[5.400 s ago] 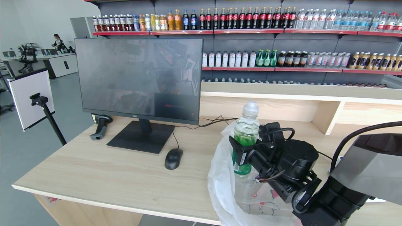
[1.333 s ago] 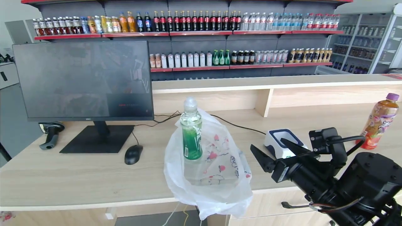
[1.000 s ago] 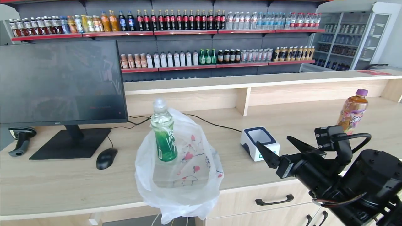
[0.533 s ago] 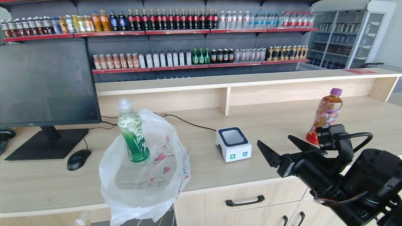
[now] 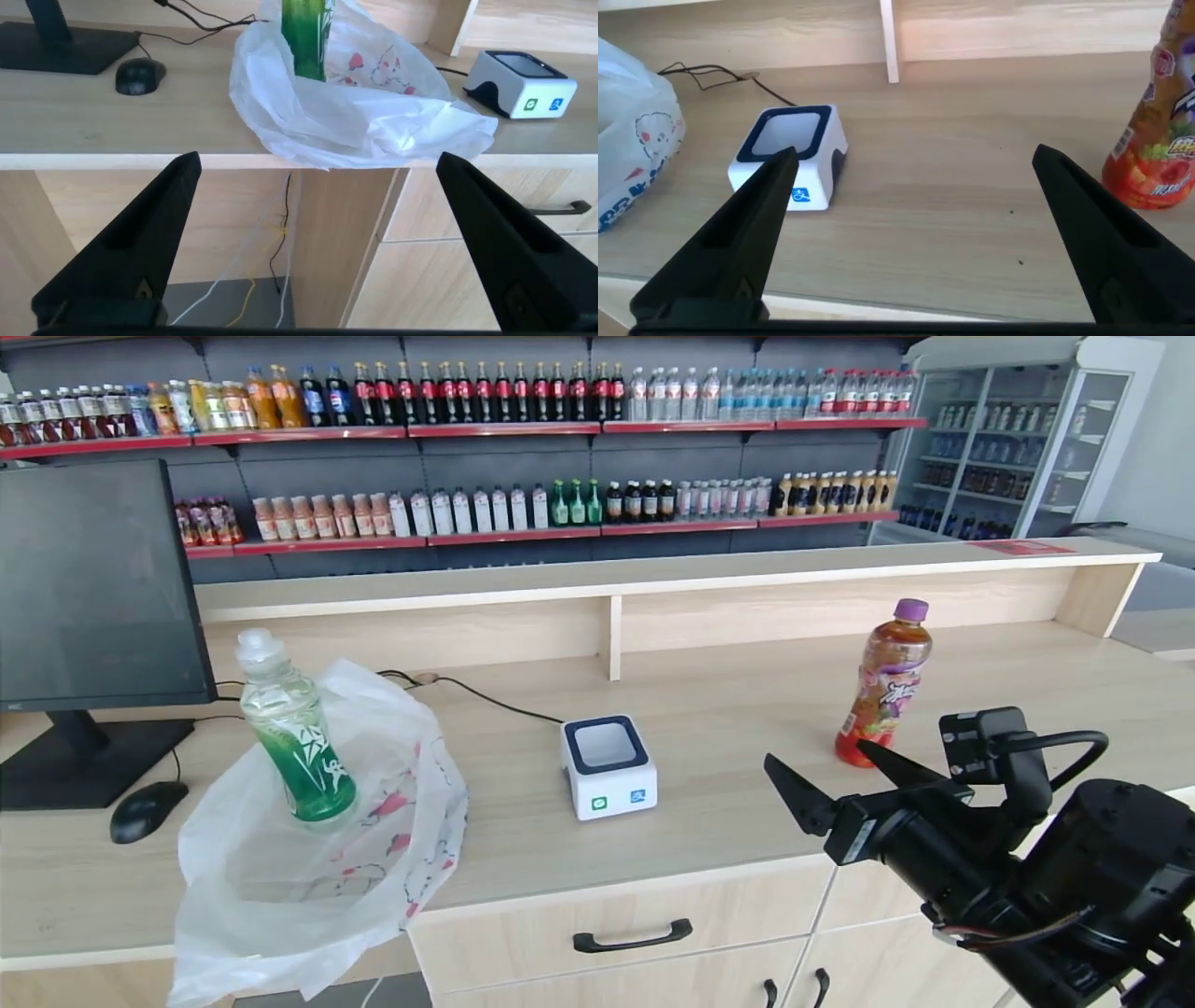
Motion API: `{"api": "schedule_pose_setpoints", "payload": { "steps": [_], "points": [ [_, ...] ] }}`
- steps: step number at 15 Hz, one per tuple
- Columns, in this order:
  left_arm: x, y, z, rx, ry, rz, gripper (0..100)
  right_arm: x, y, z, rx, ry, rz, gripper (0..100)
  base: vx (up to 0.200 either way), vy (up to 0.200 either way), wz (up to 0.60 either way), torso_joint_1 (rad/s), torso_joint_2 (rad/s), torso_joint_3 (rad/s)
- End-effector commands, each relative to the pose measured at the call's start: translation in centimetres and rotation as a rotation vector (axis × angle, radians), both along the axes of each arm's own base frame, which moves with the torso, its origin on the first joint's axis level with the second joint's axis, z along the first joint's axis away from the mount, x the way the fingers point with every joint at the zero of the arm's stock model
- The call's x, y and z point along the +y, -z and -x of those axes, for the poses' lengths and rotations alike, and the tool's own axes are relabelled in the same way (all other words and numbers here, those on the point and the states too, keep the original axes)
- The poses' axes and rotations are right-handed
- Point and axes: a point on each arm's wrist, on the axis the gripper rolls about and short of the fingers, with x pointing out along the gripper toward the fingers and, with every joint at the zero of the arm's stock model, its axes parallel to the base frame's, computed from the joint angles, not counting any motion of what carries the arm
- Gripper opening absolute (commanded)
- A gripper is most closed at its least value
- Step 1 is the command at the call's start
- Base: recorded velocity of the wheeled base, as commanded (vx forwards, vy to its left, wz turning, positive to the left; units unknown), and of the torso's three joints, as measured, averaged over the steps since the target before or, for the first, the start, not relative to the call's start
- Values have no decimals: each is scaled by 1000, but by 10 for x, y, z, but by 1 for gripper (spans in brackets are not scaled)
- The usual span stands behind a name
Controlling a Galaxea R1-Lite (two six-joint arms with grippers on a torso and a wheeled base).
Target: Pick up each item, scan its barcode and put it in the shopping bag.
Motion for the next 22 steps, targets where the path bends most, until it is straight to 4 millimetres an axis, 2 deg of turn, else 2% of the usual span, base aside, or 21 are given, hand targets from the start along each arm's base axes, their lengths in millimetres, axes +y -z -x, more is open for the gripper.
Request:
{"api": "schedule_pose_setpoints", "payload": {
  "steps": [1, 7, 10, 15, 22],
  "points": [
    [0, 0, 0, -1, 0, 1, 100, 0, 0, 0, 0, 0, 0, 100, 0, -200, 0, 7, -2, -2],
    [0, 0, 0, -1, -2, 1, 100, 1, 2, -1, 7, -1, 4, 100, 0, -200, 0, 2, 2, 2],
    [0, 0, 0, -1, 0, -1, 100, 1, 3, 0, 11, -1, 6, 100, 0, -200, 600, 2, 2, 2],
    [0, 0, 0, -1, -2, -1, 100, 1, 6, -1, 22, -1, 14, 100, 0, -200, 0, 3, 2, 4],
    [0, 0, 0, -1, 0, -1, 100, -1, 12, 3, 49, -1, 31, 100, 0, 0, 0, 0, 0, 0]
  ]
}}
